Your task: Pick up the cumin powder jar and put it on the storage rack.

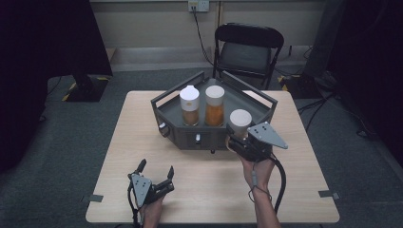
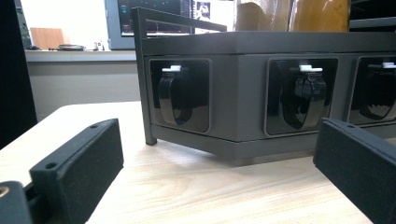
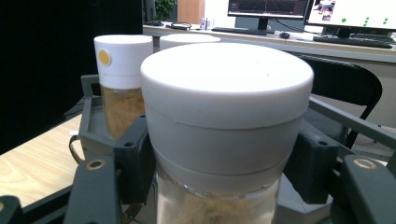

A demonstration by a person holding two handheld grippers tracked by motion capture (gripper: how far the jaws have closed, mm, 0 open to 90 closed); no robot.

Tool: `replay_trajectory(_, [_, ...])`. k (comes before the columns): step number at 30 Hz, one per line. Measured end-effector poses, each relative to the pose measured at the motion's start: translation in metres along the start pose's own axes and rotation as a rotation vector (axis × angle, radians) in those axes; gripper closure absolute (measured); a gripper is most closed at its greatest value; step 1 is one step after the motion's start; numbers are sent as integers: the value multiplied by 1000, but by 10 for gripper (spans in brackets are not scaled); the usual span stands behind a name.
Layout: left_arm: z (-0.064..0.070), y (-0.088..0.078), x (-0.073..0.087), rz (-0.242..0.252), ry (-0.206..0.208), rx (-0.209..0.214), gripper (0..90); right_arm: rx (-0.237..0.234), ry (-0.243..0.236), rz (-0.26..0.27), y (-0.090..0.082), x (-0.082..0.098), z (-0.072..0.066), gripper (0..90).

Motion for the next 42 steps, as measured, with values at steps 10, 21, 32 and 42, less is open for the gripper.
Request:
replay_trajectory(10, [0,0,0,0,0,0,12,5,-16,-1,6,-12,5,348])
replay_trajectory(21, [0,0,0,0,0,0,12,12,0,-5,18,-19,11,348])
replay_trajectory(32, [0,0,0,0,0,0,12,25,16,-7,31,-28,17,348])
replay_trajectory(42, [0,0,0,0,0,0,12,36,13,-26,45,-34,20,348])
Point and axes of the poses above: each handheld gripper's, and its own axes: y roughly forward along the jaws, x roughly out of its underside, z roughly to its right, the point moved 5 cm from there along y, roughly forward along the jaws
